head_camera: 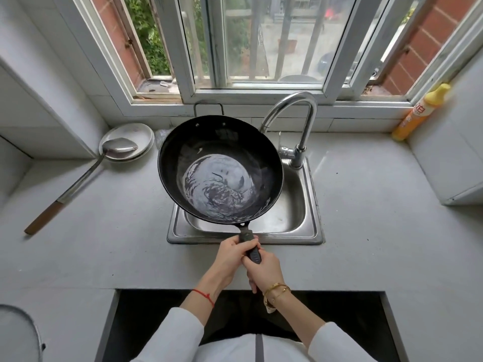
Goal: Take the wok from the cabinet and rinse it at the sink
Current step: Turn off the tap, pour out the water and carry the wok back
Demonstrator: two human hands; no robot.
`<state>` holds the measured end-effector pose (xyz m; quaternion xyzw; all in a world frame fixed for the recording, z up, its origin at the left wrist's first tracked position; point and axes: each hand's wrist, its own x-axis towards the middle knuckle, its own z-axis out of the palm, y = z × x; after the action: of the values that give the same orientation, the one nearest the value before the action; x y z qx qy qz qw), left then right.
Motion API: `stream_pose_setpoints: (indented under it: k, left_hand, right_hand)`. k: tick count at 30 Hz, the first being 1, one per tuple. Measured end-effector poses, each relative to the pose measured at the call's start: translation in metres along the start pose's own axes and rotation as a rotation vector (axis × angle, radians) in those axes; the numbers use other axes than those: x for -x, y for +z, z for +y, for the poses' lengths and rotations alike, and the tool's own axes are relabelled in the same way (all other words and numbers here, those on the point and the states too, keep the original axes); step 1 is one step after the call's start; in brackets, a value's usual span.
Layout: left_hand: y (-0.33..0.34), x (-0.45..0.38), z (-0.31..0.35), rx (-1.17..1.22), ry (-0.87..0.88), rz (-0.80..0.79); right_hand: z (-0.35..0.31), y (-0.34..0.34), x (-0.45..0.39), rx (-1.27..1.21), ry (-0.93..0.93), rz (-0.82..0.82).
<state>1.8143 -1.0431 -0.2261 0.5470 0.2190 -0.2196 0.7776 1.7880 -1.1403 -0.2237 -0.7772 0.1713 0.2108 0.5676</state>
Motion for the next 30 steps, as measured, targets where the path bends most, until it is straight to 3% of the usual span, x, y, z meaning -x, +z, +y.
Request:
stream_pose_setpoints:
  k: [12, 21, 30]
  left_hand:
    - [-0.013, 0.005, 0.007, 0.185, -0.031, -0.057]
    - [-0.006, 0.01, 0.026, -0.008, 0.065, 0.14]
    - [-0.016, 0.015, 0.047, -0.248, 0.209, 0.309]
  right_hand:
    - [-0.009, 0.014, -0.001, -0.327, 0.14, -0.255]
    - [-0.036, 0.019, -0.014, -0.549, 0.33, -0.439]
    - [-0.055, 0.033, -0.006, -0.864, 0.363, -0.638]
